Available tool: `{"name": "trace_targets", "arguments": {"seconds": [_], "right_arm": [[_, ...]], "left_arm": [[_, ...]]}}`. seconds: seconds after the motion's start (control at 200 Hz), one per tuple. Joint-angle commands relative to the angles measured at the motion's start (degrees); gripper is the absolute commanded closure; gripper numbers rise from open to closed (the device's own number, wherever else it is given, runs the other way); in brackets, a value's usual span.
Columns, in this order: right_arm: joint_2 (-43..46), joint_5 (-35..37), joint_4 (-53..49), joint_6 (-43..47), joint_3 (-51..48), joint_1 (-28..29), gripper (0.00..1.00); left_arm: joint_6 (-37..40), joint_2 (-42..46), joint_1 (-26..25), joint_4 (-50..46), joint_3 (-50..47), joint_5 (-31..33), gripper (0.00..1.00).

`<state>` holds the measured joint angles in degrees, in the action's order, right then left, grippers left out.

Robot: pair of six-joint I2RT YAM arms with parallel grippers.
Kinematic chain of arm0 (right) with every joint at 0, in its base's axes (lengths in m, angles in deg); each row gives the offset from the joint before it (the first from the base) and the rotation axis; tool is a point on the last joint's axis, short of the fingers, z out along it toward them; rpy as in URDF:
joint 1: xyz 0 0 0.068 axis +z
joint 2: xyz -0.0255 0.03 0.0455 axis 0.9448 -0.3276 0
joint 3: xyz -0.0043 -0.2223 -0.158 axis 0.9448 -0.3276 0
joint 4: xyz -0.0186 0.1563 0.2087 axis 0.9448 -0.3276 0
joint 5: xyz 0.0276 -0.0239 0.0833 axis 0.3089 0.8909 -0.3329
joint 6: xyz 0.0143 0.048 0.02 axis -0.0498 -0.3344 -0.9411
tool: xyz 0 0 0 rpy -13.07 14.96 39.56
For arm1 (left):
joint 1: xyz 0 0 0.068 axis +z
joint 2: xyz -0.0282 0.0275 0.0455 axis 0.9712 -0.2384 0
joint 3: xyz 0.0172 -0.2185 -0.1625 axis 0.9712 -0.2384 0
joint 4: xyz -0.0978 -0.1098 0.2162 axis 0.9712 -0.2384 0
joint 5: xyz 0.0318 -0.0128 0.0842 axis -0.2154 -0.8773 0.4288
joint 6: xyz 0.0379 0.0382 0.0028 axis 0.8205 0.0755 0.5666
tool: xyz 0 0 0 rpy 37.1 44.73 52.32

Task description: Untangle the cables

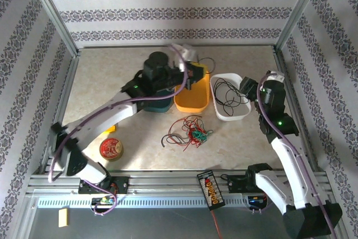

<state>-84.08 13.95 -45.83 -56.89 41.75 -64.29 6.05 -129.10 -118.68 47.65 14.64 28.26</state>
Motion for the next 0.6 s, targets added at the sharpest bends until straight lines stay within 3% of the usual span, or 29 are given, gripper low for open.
{"name": "trace_targets", "arguments": {"seconds": [0.0, 0.285, 0.595], "right_arm": [[3.98, 3.06, -3.19, 0.03, -2.24, -0.21, 0.24], [8.54, 3.88, -7.49, 1.29, -3.5, -1.58, 0.22], [8.62, 2.62, -7.95, 1.98, -2.6, -2.5, 0.22]], "left_arm": [[-3.22, -10.34, -2.65, 3.04, 7.21, -2.62, 1.0], [-12.16, -28.51, -5.44, 8.22, 19.72, -5.55, 1.0], [-9.31, -37.05, -5.38, 2.16, 22.67, -0.42, 1.0]]}}
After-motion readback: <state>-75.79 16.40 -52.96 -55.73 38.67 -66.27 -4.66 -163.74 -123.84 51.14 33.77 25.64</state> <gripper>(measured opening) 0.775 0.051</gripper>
